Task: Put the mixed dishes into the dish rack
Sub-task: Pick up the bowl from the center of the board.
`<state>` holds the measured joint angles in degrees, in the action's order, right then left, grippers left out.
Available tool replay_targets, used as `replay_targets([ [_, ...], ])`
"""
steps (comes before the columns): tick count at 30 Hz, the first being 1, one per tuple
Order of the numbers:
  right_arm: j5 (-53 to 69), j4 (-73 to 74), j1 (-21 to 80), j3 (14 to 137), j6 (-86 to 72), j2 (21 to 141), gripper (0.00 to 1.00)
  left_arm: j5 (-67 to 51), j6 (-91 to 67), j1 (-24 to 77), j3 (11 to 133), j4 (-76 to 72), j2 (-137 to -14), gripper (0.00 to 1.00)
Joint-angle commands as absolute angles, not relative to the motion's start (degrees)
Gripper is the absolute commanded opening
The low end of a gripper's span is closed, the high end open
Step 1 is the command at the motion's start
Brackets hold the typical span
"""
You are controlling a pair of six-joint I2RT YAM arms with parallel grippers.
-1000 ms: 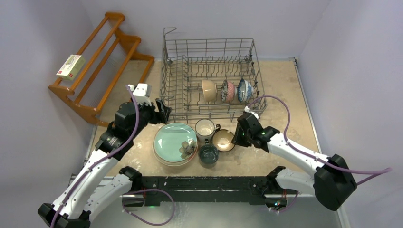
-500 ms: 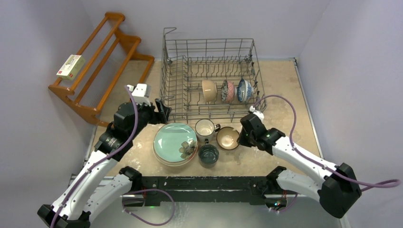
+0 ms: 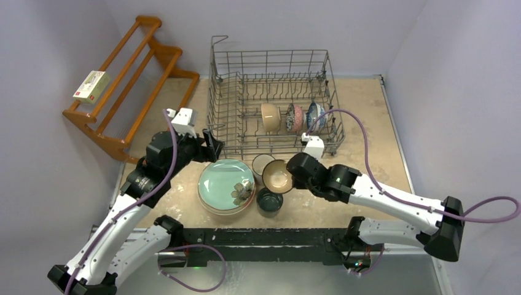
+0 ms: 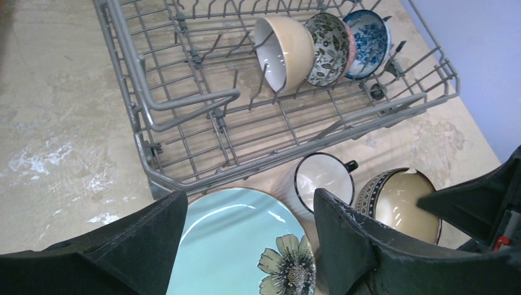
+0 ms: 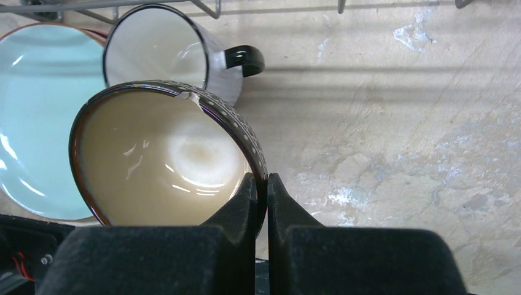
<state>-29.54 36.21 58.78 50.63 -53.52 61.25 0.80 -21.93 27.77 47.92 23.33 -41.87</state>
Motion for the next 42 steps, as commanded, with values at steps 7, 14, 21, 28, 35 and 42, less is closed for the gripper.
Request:
replay_targets([
  [7,-44.62,36.38,66.26,60.42,-53.11,63.64,0.00,-8.65,-21.95,27.86,55.06,28.94,-43.26,0.73],
  [14,-50.98,30.11,69.89,63.17,-46.13,66.72,0.00,-16.11,-23.30,27.86,57.01,30.23,-45.75,0.72],
  [21,-51.03,20.64,70.49,64.84,-38.18,69.57,0.00,-24.07,-23.29,28.01,56.50,29.62,-47.49,0.65],
  [28,-48.92,13.40,70.57,65.75,-32.93,70.80,0.00,-16.96,-23.96,32.42,57.25,31.88,-48.64,0.60],
  [35,-45.92,13.84,70.57,68.58,-33.69,74.52,0.00,-4.97,-25.14,39.20,59.05,34.04,-51.76,0.56],
  [42,-43.28,11.56,70.53,68.45,-33.84,74.36,0.00,2.23,-25.52,39.54,59.09,35.43,-52.09,0.47],
])
